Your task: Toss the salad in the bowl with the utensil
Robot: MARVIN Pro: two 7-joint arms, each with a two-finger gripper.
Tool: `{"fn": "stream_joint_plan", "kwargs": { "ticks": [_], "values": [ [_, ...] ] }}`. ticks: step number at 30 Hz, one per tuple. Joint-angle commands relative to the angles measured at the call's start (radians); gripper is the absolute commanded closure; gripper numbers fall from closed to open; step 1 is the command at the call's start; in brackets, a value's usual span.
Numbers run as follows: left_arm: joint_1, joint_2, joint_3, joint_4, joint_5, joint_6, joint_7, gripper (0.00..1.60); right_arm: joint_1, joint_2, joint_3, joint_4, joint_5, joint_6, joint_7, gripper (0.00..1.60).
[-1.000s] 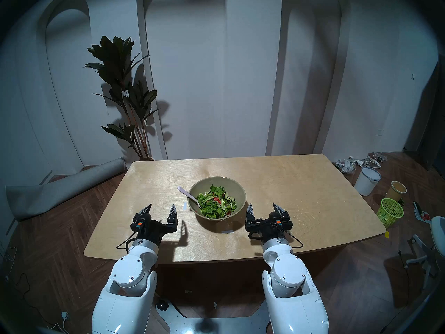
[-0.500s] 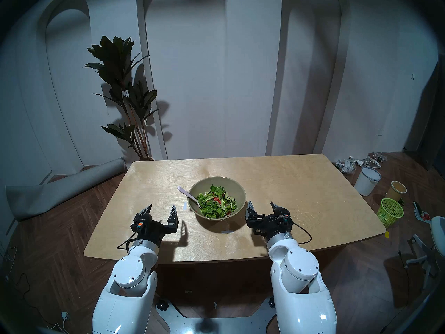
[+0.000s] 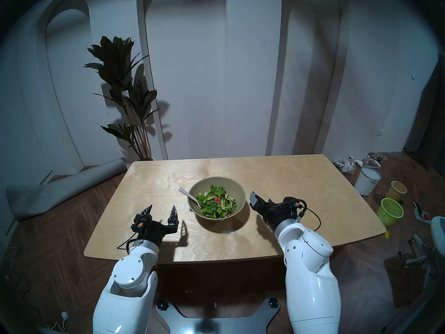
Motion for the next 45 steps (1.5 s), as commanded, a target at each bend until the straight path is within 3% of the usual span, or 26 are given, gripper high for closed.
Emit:
{"fn": "stream_joint_plan", "kwargs": {
  "ticks": [1, 6, 12, 28, 29, 32, 33, 36, 45],
  "values": [
    [-0.004, -0.001, -0.003, -0.020, -0.001, -0.003, 0.002, 0.00, 0.111, 0.002, -0.013, 0.004, 0.051, 0.120, -0.042, 0.00],
    [-0.004, -0.002, -0.004, -0.020, -0.001, -0.003, 0.001, 0.00, 0.144, 0.002, -0.021, 0.002, 0.052, 0.214, -0.120, 0.00],
    [-0.004, -0.003, -0.005, -0.021, 0.000, -0.003, 0.000, 0.00, 0.176, -0.001, -0.033, 0.025, 0.063, 0.256, -0.175, 0.00],
    [-0.003, -0.007, -0.008, -0.022, 0.003, -0.002, -0.003, 0.00, 0.216, -0.005, -0.075, 0.106, 0.065, 0.255, -0.211, 0.00],
    [-0.003, -0.007, -0.008, -0.022, 0.003, -0.002, -0.003, 0.00, 0.216, -0.005, -0.077, 0.108, 0.064, 0.254, -0.208, 0.08],
    [-0.003, -0.008, -0.008, -0.021, 0.004, -0.002, -0.004, 0.00, 0.216, -0.005, -0.081, 0.111, 0.069, 0.245, -0.204, 0.13],
    [-0.003, -0.008, -0.008, -0.021, 0.004, -0.002, -0.004, 0.00, 0.217, -0.004, -0.082, 0.111, 0.069, 0.244, -0.204, 0.26],
    [-0.003, -0.008, -0.009, -0.021, 0.004, -0.002, -0.005, 0.00, 0.218, -0.003, -0.085, 0.113, 0.070, 0.243, -0.205, 0.31],
    [-0.003, -0.010, -0.010, -0.022, 0.006, -0.002, -0.006, 0.00, 0.226, -0.003, -0.098, 0.136, 0.066, 0.235, -0.207, 0.31]
  ]
}}
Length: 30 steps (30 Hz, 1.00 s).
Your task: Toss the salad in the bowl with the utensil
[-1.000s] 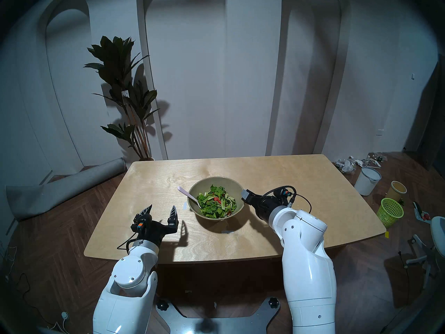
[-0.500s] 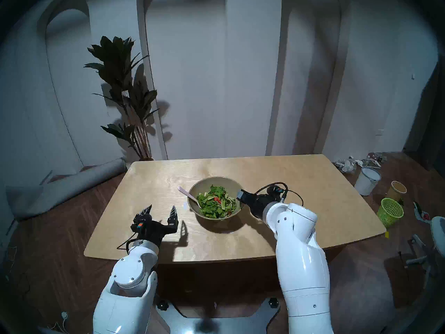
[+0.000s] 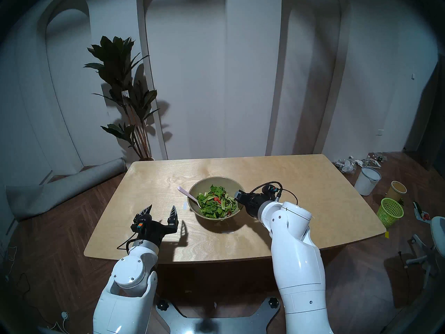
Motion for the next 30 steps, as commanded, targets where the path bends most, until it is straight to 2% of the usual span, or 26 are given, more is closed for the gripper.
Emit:
{"fn": "stream_joint_plan", "kwargs": {
  "ticks": [1, 2, 7, 9, 14, 16, 19, 22, 25, 30],
  "values": [
    [-0.004, -0.001, -0.002, -0.021, -0.001, -0.002, 0.002, 0.00, 0.022, -0.003, -0.008, 0.002, -0.003, -0.015, 0.005, 0.55],
    [-0.004, -0.002, -0.002, -0.021, -0.001, -0.002, 0.001, 0.00, 0.023, -0.002, -0.009, 0.005, -0.003, -0.016, 0.004, 0.77],
    [-0.004, -0.002, -0.003, -0.021, 0.000, -0.002, 0.001, 0.00, 0.028, -0.002, -0.014, 0.014, -0.003, -0.019, 0.005, 0.74],
    [-0.004, -0.003, -0.003, -0.021, 0.000, -0.002, 0.000, 0.00, 0.031, -0.001, -0.020, 0.021, -0.004, -0.020, 0.005, 0.84],
    [-0.004, -0.004, -0.004, -0.021, 0.001, -0.002, -0.001, 0.00, 0.034, -0.001, -0.024, 0.028, -0.006, -0.020, 0.003, 0.86],
    [-0.004, -0.004, -0.004, -0.021, 0.001, -0.002, -0.001, 0.00, 0.034, 0.000, -0.025, 0.030, -0.006, -0.022, 0.001, 0.98],
    [-0.004, -0.005, -0.005, -0.021, 0.002, -0.002, -0.002, 0.00, 0.035, 0.002, -0.028, 0.031, -0.007, -0.024, 0.002, 1.04],
    [-0.004, -0.006, -0.005, -0.021, 0.003, -0.002, -0.003, 0.00, 0.035, 0.004, -0.031, 0.030, -0.010, -0.025, 0.000, 1.26],
    [-0.004, -0.007, -0.006, -0.021, 0.003, -0.002, -0.003, 0.00, 0.034, 0.005, -0.032, 0.028, -0.011, -0.025, -0.002, 1.25],
    [-0.004, -0.007, -0.006, -0.021, 0.004, -0.002, -0.004, 0.00, 0.033, 0.005, -0.036, 0.021, -0.016, -0.024, -0.006, 1.51]
  ]
}}
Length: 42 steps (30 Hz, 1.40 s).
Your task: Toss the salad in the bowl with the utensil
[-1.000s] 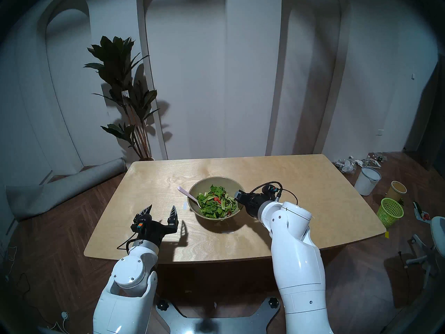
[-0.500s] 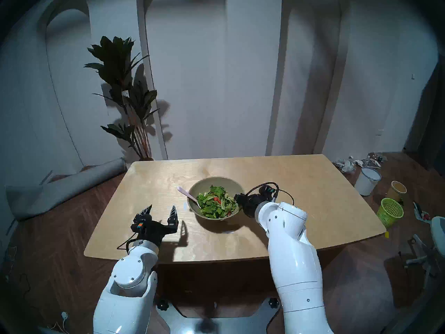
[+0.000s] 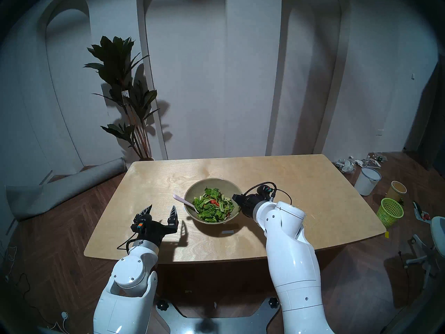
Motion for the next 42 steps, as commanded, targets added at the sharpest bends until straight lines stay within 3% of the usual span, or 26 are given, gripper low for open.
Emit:
{"fn": "stream_joint_plan", "kwargs": {
  "ticks": [1, 4, 7, 11, 19, 21, 23, 29, 31, 36, 42],
  "values": [
    [-0.004, -0.001, -0.002, -0.021, -0.002, -0.002, 0.002, 0.00, 0.009, 0.004, -0.004, -0.029, -0.009, -0.003, -0.005, 1.55],
    [-0.004, -0.001, -0.002, -0.021, -0.002, -0.002, 0.001, 0.00, 0.009, 0.002, -0.004, -0.032, -0.013, -0.001, -0.009, 1.51],
    [-0.004, -0.001, -0.002, -0.021, -0.002, -0.002, 0.001, 0.00, 0.010, -0.001, -0.005, -0.034, -0.018, 0.002, -0.017, 1.60],
    [-0.004, -0.001, -0.002, -0.021, -0.002, -0.002, 0.001, 0.00, 0.010, -0.002, -0.005, -0.035, -0.019, 0.003, -0.018, 1.60],
    [0.011, 0.001, -0.014, -0.126, -0.050, 0.014, -0.043, 0.00, 0.010, -0.001, -0.006, -0.033, -0.019, 0.001, -0.019, 1.60],
    [0.022, 0.005, -0.024, -0.184, -0.078, 0.058, -0.064, 0.00, 0.011, -0.001, -0.006, -0.033, -0.019, 0.001, -0.020, 1.60],
    [0.006, 0.007, -0.028, -0.168, -0.087, 0.046, -0.071, 0.00, 0.011, -0.001, -0.007, -0.033, -0.019, 0.001, -0.020, 1.60],
    [0.005, 0.023, -0.037, -0.252, -0.104, 0.161, -0.089, 0.00, 0.011, -0.001, -0.007, -0.032, -0.018, 0.001, -0.021, 1.60],
    [0.002, 0.009, -0.041, -0.287, -0.133, 0.225, -0.085, 0.00, 0.011, -0.001, -0.007, -0.032, -0.018, 0.001, -0.021, 1.60],
    [-0.012, -0.014, -0.067, -0.323, -0.266, 0.310, -0.110, 0.00, 0.012, -0.001, -0.007, -0.030, -0.018, 0.000, -0.021, 1.60],
    [-0.060, -0.025, -0.109, -0.285, -0.461, 0.429, -0.125, 0.00, 0.012, -0.001, -0.007, -0.030, -0.017, 0.000, -0.021, 1.60]
  ]
}}
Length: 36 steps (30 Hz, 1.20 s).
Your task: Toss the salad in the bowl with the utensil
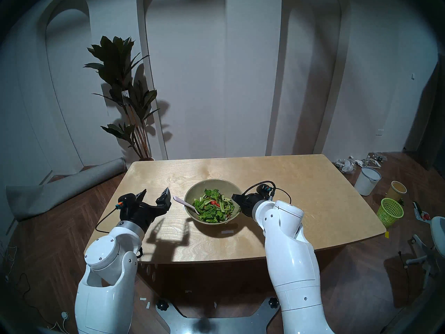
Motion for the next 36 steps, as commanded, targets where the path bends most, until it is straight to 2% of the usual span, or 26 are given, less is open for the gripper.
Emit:
{"fn": "stream_joint_plan", "kwargs": {
  "ticks": [1, 2, 4, 5, 6, 7, 10, 12, 13, 14, 16, 17, 25, 27, 29, 31, 36],
  "values": [
    [-0.062, -0.019, -0.038, -0.005, -0.228, 0.117, -0.024, 0.00, 0.010, 0.000, 0.002, -0.021, 0.003, -0.001, 0.003, 1.60],
    [-0.067, -0.022, -0.045, -0.007, -0.254, 0.154, -0.022, 0.00, 0.009, 0.000, 0.002, -0.022, 0.003, -0.001, 0.003, 1.60],
    [-0.067, -0.021, -0.046, -0.004, -0.284, 0.161, -0.017, 0.00, 0.009, 0.000, 0.002, -0.023, 0.003, -0.001, 0.003, 1.60],
    [-0.071, -0.023, -0.056, 0.005, -0.343, 0.191, -0.017, 0.00, 0.009, 0.000, 0.002, -0.023, 0.003, -0.001, 0.003, 1.60],
    [-0.071, -0.021, -0.055, 0.008, -0.363, 0.197, 0.000, 0.00, 0.009, 0.000, 0.002, -0.024, 0.003, 0.000, 0.003, 1.60],
    [-0.071, -0.021, -0.055, 0.008, -0.363, 0.197, 0.000, 0.00, 0.009, 0.000, 0.002, -0.024, 0.003, 0.000, 0.003, 1.60],
    [-0.082, -0.022, -0.061, 0.039, -0.453, 0.216, 0.027, 0.00, 0.008, 0.000, 0.002, -0.024, 0.003, 0.000, 0.003, 1.60],
    [-0.078, -0.020, -0.047, 0.060, -0.498, 0.183, 0.061, 0.00, 0.008, 0.000, 0.002, -0.025, 0.003, 0.001, 0.003, 1.60],
    [-0.067, -0.019, -0.033, 0.064, -0.486, 0.137, 0.065, 0.00, 0.008, -0.001, 0.002, -0.025, 0.003, 0.001, 0.002, 1.60],
    [-0.067, -0.019, -0.033, 0.064, -0.486, 0.137, 0.065, 0.00, 0.008, -0.001, 0.002, -0.025, 0.003, 0.001, 0.002, 1.60],
    [-0.052, -0.018, -0.015, 0.068, -0.472, 0.088, 0.066, 0.00, 0.008, 0.000, 0.002, -0.025, 0.003, 0.001, 0.002, 1.60],
    [-0.051, -0.016, -0.011, 0.061, -0.448, 0.104, 0.068, 0.00, 0.008, 0.000, 0.002, -0.025, 0.003, 0.000, 0.003, 1.60],
    [-0.007, -0.002, 0.074, 0.006, -0.393, -0.040, 0.104, 0.00, 0.009, 0.000, 0.002, -0.023, 0.003, -0.001, 0.003, 1.60],
    [-0.001, 0.002, 0.087, 0.005, -0.392, -0.057, 0.108, 0.00, 0.009, 0.000, 0.002, -0.023, 0.003, 0.000, 0.003, 1.60],
    [0.011, 0.027, 0.153, 0.031, -0.366, -0.131, 0.130, 0.00, 0.009, 0.000, 0.002, -0.024, 0.003, 0.000, 0.003, 1.60],
    [0.007, 0.030, 0.162, 0.036, -0.357, -0.123, 0.130, 0.00, 0.009, 0.000, 0.002, -0.023, 0.003, 0.000, 0.003, 1.60],
    [-0.015, 0.058, 0.224, 0.077, -0.343, -0.212, 0.168, 0.00, 0.009, 0.000, 0.002, -0.024, 0.003, 0.000, 0.003, 1.60]
  ]
}}
